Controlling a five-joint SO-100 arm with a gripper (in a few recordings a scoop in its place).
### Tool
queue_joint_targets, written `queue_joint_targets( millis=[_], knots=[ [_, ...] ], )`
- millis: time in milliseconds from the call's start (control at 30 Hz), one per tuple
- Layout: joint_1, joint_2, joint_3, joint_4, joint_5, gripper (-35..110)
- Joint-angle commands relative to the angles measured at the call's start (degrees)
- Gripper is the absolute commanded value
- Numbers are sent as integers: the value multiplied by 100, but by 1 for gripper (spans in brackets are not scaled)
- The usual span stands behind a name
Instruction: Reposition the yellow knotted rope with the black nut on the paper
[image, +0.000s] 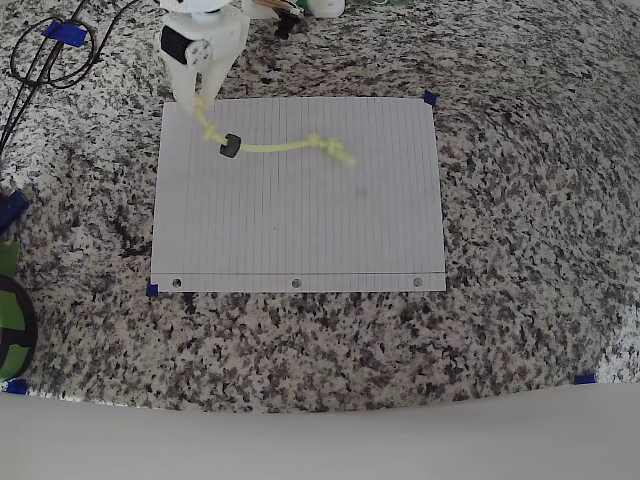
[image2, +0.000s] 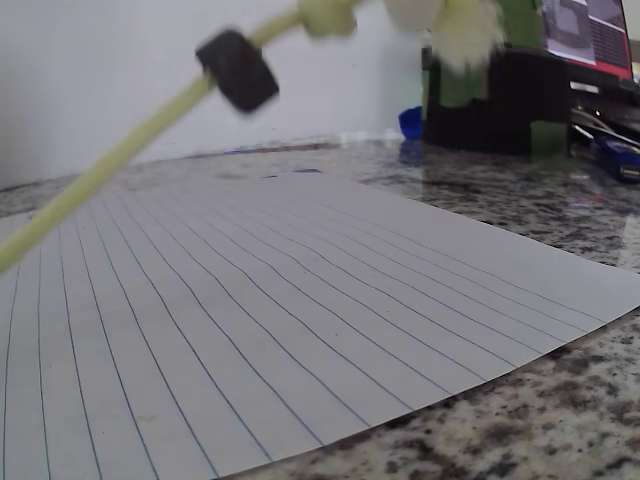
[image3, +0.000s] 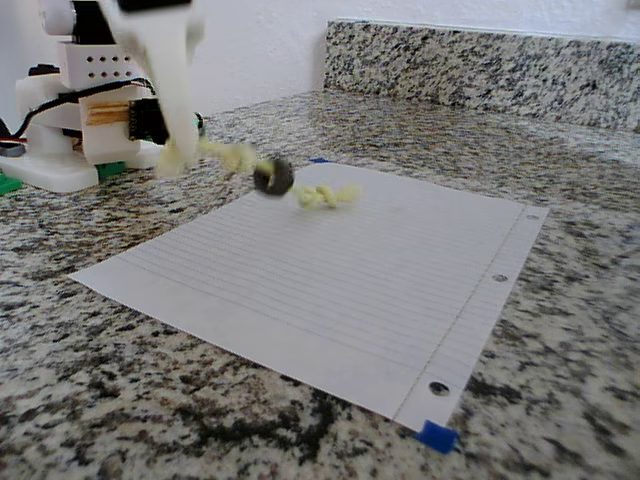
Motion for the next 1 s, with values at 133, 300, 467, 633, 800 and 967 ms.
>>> queue_joint_targets(
  millis=[133, 300, 467, 633, 800, 967],
  knots=[
    [176, 1204, -185, -466, 1081, 0],
    [413, 2013, -167, -782, 2039, 0],
    [1037, 2452, -176, -1635, 2391, 0],
    [1652, 2109, -167, -1705, 3094, 0],
    [1705, 1529, -167, -1828, 4904, 0],
    [1424, 1380, -158, -1925, 7444, 0]
  ],
)
